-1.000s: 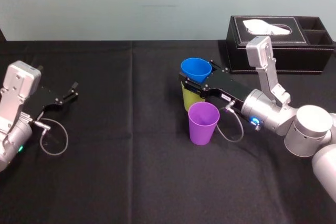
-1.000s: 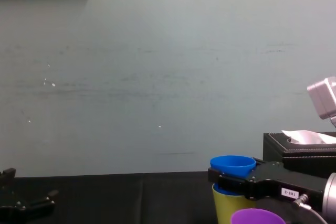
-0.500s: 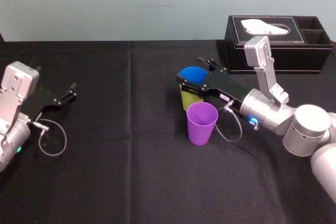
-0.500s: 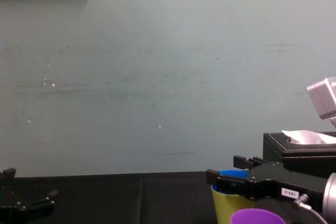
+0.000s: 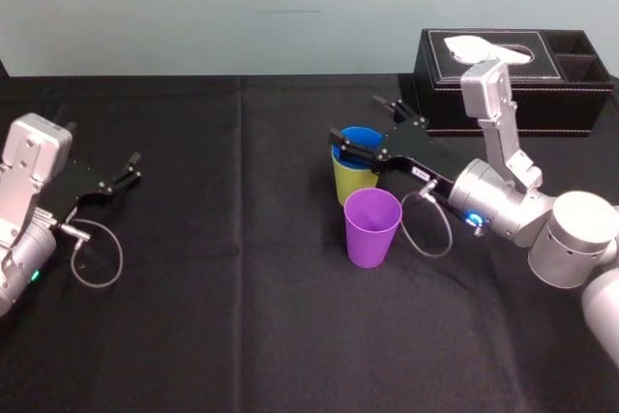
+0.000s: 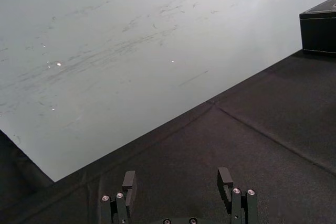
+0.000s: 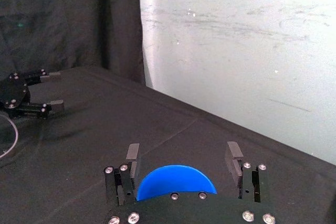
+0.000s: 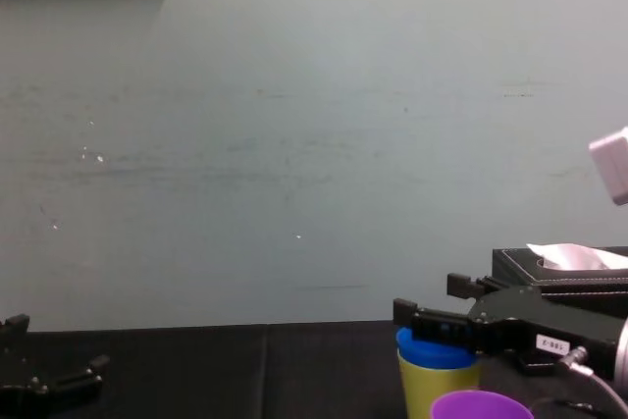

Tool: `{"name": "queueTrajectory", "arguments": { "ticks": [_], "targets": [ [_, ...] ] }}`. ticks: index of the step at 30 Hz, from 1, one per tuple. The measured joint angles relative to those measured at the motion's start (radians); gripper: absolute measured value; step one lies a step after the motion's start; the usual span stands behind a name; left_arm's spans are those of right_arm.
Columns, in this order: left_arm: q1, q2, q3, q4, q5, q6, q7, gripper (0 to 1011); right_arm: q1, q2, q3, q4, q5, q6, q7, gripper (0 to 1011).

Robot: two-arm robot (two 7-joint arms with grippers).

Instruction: Stack the three plastic cups sequentially using one hand.

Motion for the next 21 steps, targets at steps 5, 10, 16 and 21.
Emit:
{"name": "queueTrajectory", "arguments": {
  "ticks": [5,10,16,21],
  "targets": [
    [0.000,0.000,0.000,0.000,0.000,0.000,0.000,1011,-0.033,0.021,0.013,-0.070,0.006,0.017,-0.017,1003],
    [0.000,0.000,0.000,0.000,0.000,0.000,0.000,1011,-0.069,0.045,0.027,-0.140,0.014,0.036,-0.033,1003],
    [0.000,0.000,0.000,0.000,0.000,0.000,0.000,1011,-0.117,0.080,0.040,-0.222,0.022,0.062,-0.048,1002],
    [0.000,0.000,0.000,0.000,0.000,0.000,0.000,1011,-0.173,0.123,0.053,-0.296,0.025,0.074,-0.057,1003]
  ]
}}
